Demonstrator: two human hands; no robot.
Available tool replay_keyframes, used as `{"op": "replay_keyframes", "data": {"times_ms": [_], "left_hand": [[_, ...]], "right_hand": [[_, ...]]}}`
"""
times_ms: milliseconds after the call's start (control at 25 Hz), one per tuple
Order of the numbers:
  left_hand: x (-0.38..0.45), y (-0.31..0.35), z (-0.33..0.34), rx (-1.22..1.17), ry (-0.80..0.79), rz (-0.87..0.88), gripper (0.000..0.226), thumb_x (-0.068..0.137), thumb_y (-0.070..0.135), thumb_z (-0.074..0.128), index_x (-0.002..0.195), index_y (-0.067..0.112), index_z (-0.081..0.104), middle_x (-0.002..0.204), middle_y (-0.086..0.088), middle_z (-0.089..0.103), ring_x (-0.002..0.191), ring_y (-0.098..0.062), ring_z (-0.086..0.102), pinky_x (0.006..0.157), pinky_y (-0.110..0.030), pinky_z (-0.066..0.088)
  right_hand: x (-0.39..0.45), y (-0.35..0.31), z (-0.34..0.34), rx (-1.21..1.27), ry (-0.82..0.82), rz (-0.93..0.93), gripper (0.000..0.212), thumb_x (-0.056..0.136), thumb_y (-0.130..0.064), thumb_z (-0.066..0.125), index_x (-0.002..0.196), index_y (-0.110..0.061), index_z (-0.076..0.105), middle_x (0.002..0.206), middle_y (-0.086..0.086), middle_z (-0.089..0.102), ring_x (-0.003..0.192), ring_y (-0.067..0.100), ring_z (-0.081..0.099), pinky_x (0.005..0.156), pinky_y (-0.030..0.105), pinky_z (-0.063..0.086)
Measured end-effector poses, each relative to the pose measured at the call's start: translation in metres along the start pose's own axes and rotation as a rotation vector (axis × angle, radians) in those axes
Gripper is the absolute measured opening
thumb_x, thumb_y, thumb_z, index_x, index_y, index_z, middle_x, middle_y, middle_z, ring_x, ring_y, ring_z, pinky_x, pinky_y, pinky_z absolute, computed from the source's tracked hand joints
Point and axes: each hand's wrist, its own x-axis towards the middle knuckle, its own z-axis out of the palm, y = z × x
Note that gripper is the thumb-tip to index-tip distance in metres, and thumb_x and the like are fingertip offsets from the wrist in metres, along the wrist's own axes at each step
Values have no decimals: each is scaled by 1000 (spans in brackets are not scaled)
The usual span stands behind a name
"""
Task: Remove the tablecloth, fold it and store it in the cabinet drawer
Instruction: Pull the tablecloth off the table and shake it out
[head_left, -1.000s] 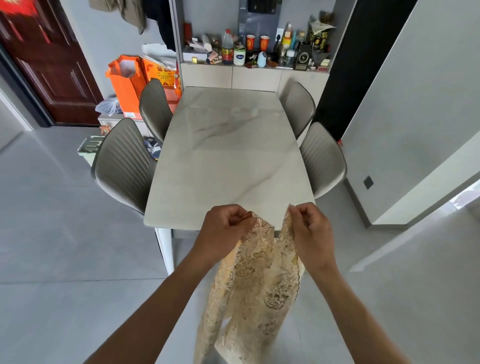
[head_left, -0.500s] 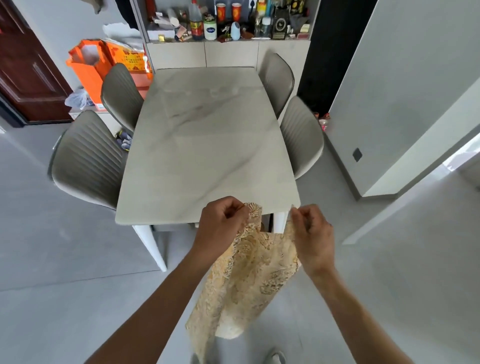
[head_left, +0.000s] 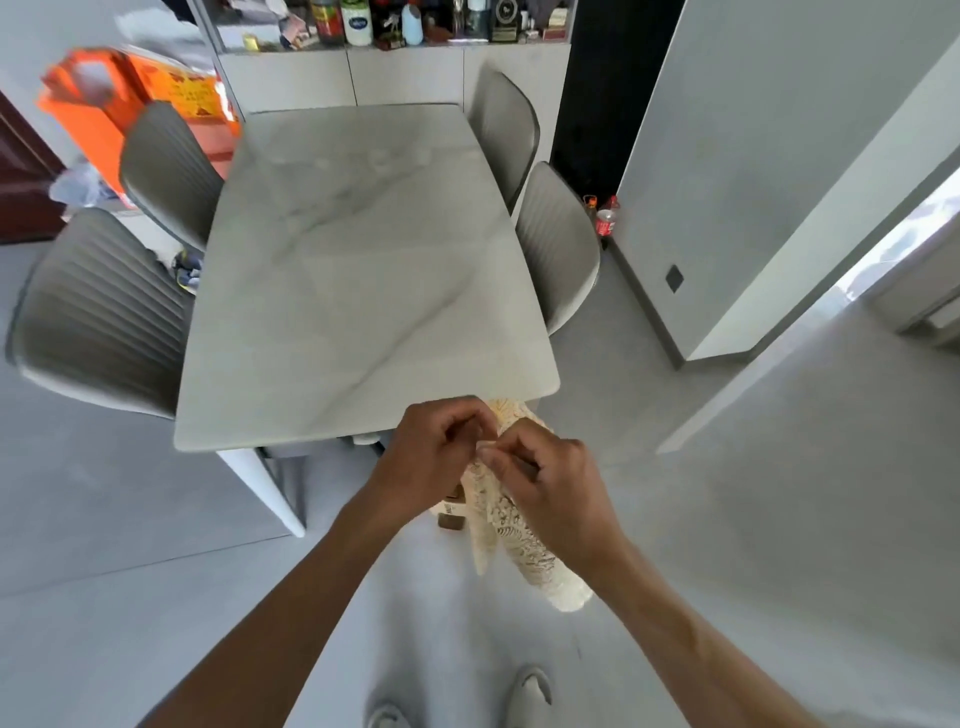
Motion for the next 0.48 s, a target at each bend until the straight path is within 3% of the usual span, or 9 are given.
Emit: {"op": "replay_keyframes", "data": {"times_ms": [80,120,200,280,360,480], "left_hand": [[-11,1,-6,-48,-58,-23,23,79,14,54,72,29,70,62,-1,63,58,-26,57,54,-36,46],[-15,1,-7,-110,-77,-46,17,78,17,56,73,22,71,65,-10,64,61,-35,57,56,-42,47],[-18,4,-11,-233,-115,-83,16,77,26,62,77,13,71,71,-27,59,61,-39,57,60,-48,50],[-19,7,-10,-201,-135,-74,15,75,36,73,79,22,71,68,-13,61,62,-23,59,61,-37,50],[-18,8,-5,-91,-98,-64,19,69,41,78,78,26,70,69,-6,62,61,-10,54,58,-28,46],[-16,9,3,-7,6,-83,18,69,37,77,75,22,70,67,-10,64,52,-10,50,51,-31,43]], "right_hand": [[12,-3,-2,58,70,10,24,90,-28,71,73,-14,60,50,-10,51,45,11,45,48,18,32],[17,-4,-2,76,78,-1,26,89,-29,72,72,-13,60,49,-6,52,44,11,44,46,21,33],[23,-4,0,119,62,-5,28,88,-30,73,71,-13,60,51,0,58,43,15,49,42,30,40],[25,-2,1,154,42,30,24,86,-27,76,70,-14,63,57,0,66,49,19,60,47,38,50],[25,1,1,180,40,60,22,82,-25,79,67,-21,63,61,-4,69,53,13,64,49,33,53],[27,3,5,236,12,82,25,79,-22,82,63,-25,62,60,-9,69,50,4,60,47,15,44]]}}
